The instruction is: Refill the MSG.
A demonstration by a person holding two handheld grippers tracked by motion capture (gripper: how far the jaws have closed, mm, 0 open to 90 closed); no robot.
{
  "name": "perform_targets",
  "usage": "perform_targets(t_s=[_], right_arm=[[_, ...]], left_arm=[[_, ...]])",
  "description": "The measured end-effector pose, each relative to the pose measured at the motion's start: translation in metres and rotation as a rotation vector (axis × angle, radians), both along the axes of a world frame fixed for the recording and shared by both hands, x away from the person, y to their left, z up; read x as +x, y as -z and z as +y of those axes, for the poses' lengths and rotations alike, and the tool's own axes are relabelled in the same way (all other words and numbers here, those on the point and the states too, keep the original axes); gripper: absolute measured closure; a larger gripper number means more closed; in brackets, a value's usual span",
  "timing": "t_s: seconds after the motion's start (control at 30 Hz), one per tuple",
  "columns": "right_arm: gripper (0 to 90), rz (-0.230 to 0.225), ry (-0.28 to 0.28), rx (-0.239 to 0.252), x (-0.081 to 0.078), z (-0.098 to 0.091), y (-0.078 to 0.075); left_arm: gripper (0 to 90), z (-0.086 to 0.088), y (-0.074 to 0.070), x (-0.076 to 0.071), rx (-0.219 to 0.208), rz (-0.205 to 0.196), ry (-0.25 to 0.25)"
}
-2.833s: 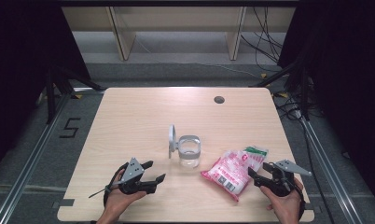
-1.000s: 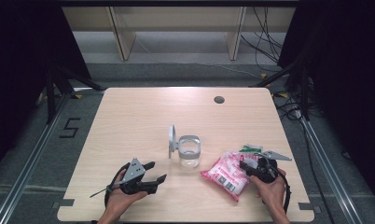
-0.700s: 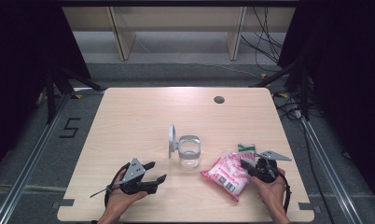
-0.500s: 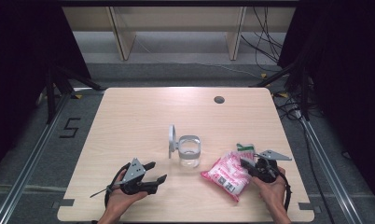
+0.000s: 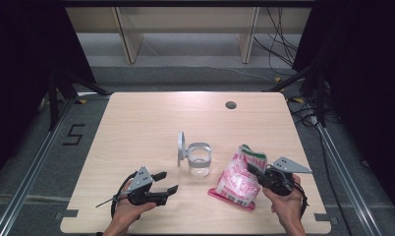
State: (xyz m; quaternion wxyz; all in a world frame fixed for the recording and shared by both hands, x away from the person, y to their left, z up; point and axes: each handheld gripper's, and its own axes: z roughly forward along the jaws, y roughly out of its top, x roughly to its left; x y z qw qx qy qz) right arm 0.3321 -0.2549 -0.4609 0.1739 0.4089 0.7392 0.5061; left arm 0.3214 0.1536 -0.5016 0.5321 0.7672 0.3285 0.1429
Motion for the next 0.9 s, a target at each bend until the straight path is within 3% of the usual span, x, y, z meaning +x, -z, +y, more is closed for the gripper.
perform_targets(t_s=[0.07,0.13,0.17,0.33,0.4,0.43,0.5,0.57,0.67,0.7,0.73,0.77,0.8,0.83,0.9], right_arm=[[90.0,-0.021,-0.023,0.029,-0.001,0.002,-0.002],[90.0,-0.014,-0.023,0.024,-0.003,0.002,-0.005],[90.0,-0.054,-0.032,0.024,-0.003,0.005,-0.007],[90.0,-0.03,-0.04,0.042,-0.01,0.01,-0.015],[90.0,-0.072,-0.07,0.024,-0.011,0.012,-0.018],[90.0,-0.054,-0.051,0.025,-0.015,0.014,-0.02],[90.0,-0.084,-0.076,0.018,-0.015,0.016,-0.023],[90.0,-0.073,-0.062,0.014,-0.019,0.02,-0.027],[90.0,-0.102,-0.087,0.01,-0.015,0.025,-0.03],[90.0,-0.122,-0.096,-0.028,-0.013,0.025,-0.032],[90.0,-0.108,-0.106,-0.021,-0.014,0.026,-0.033],[90.0,-0.132,-0.111,-0.029,-0.014,0.027,-0.035],[90.0,-0.106,-0.092,-0.04,-0.017,0.027,-0.037],[90.0,-0.118,-0.105,-0.056,-0.018,0.027,-0.042],[90.0,-0.121,-0.101,-0.059,-0.017,0.027,-0.046]], left_arm=[[33.0,0.0,0.0,0.0,-0.001,-0.001,0.005],[33.0,-0.001,0.001,-0.001,0.012,0.001,0.011],[32.9,-0.002,0.001,-0.001,0.018,-0.002,0.015],[32.8,-0.007,0.002,-0.003,0.029,-0.011,0.026],[32.8,-0.011,0.003,-0.004,0.034,-0.011,0.027],[32.7,-0.013,0.004,-0.005,0.044,-0.008,0.037],[32.7,-0.017,0.005,-0.006,0.044,-0.004,0.05],[32.6,-0.024,0.004,-0.006,0.045,-0.006,0.067],[32.6,-0.039,0.003,-0.005,0.048,-0.01,0.097],[32.6,-0.044,0.002,-0.004,0.052,-0.009,0.112],[32.6,-0.05,0.002,-0.005,0.047,-0.013,0.119],[32.7,-0.054,0.001,-0.005,0.062,-0.019,0.136],[32.7,-0.058,0.001,-0.005,0.066,-0.023,0.146],[32.7,-0.061,0.001,-0.004,0.083,-0.026,0.147],[32.7,-0.071,0.002,-0.003,0.075,-0.016,0.16]])
